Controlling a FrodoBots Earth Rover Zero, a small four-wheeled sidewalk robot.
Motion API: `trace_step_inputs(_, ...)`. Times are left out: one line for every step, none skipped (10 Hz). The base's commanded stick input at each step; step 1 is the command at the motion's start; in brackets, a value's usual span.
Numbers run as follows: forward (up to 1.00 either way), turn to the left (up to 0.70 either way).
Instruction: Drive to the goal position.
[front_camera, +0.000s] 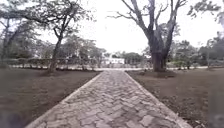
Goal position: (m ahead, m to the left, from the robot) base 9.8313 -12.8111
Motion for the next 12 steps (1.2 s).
trace_step_inputs(0.70, 0.00)
trace_step_inputs(0.70, 0.00)
trace_step_inputs(0.70, 0.02)
trace_step_inputs(0.70, 0.02)
trace_step_inputs(0.70, 0.02)
trace_step_inputs(0.70, 0.02)
trace_step_inputs(0.70, 0.02)
trace_step_inputs(0.70, 0.00)
trace_step_inputs(0.70, 0.00)
trace_step_inputs(0.70, 0.00)
trace_step_inputs(0.70, 0.00)
trace_step_inputs(0.70, 0.00)
